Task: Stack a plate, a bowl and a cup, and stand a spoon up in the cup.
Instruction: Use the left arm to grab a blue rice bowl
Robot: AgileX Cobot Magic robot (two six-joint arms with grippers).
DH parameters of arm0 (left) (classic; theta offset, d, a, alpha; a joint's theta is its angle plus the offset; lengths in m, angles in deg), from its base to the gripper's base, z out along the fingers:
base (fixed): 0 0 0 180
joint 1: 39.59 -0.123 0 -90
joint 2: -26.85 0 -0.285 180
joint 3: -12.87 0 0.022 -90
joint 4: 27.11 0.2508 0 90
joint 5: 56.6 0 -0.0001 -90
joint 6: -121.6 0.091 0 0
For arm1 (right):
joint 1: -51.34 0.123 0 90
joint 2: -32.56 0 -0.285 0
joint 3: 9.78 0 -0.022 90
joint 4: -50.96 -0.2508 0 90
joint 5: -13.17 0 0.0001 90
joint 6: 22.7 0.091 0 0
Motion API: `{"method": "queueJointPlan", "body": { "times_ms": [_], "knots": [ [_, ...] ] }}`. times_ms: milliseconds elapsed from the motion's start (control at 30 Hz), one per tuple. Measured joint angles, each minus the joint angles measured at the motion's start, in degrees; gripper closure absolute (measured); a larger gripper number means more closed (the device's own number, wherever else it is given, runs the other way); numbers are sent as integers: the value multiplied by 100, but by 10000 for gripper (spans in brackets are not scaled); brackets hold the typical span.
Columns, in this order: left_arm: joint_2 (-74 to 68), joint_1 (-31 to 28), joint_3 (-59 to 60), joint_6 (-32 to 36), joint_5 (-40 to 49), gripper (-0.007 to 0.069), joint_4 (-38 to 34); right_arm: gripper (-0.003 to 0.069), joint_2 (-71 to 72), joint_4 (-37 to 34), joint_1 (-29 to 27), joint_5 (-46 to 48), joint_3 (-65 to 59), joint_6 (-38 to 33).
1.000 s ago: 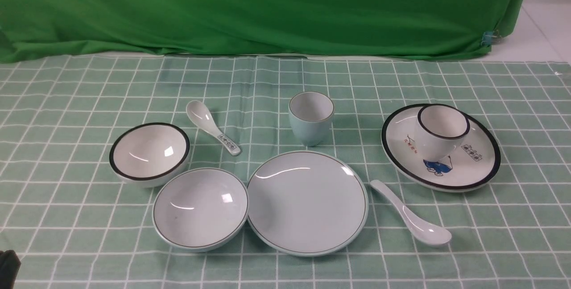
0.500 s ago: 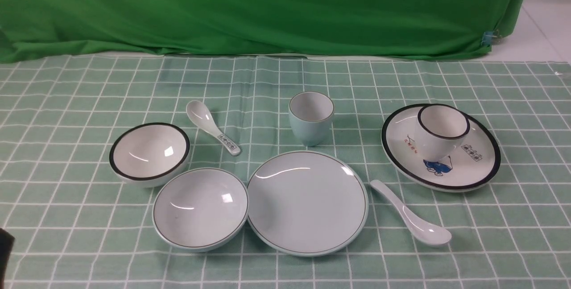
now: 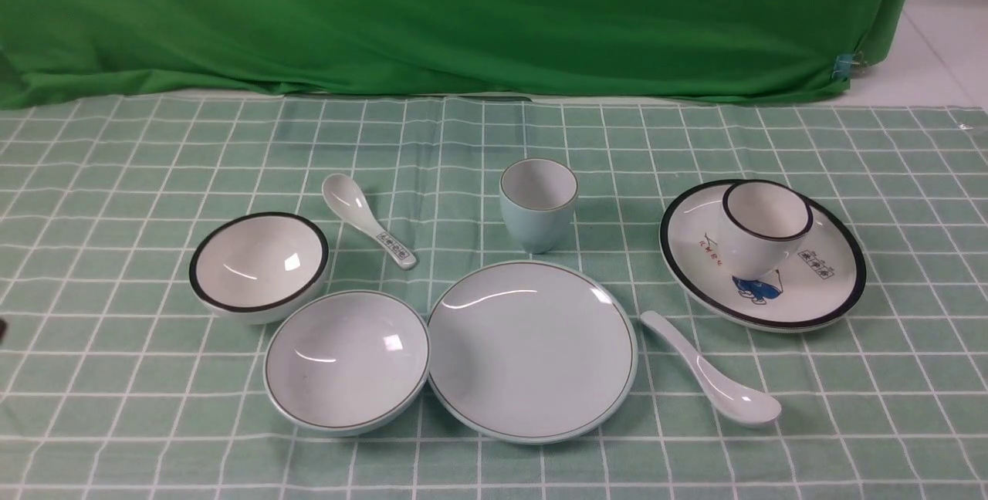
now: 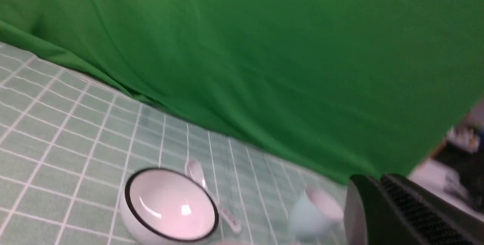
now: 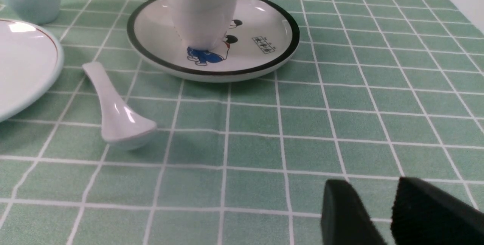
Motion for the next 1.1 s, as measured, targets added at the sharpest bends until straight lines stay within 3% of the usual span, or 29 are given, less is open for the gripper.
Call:
{"method": "queueJointPlan", "body": {
  "times_ms": [167, 367, 567, 733, 800, 867, 967, 1100],
  "knots": [
    [-2087, 826, -1516, 1465, 1964, 607, -113, 418, 0, 0, 0, 0, 0, 0],
    [-3838, 1311, -2354, 1990, 2759, 607, -125, 418, 0, -32, 0, -161, 0, 34],
    [-4641, 1683, -2661, 2483, 3285, 607, -120, 418, 0, -778, 0, -933, 0, 1773],
    [-4701, 1683, -2680, 2804, 3382, 607, -62, 418, 0, -883, 0, -1537, 0, 2530],
    [-4746, 1683, -2709, 3025, 3310, 607, -60, 430, -10, -907, 54, -1367, 93, 2844],
    [-4952, 1684, -2801, 3353, 3156, 607, -60, 467, -225, -929, 277, -502, 696, 2537],
    [-5641, 1684, -3202, 3772, 3237, 607, -25, 519, -1079, -934, 983, 1153, 2241, 1136],
    [-6399, 1694, -3637, 4183, 3435, 606, 75, 526, -2120, -915, 1578, 2517, 3581, 62]
  ]
}}
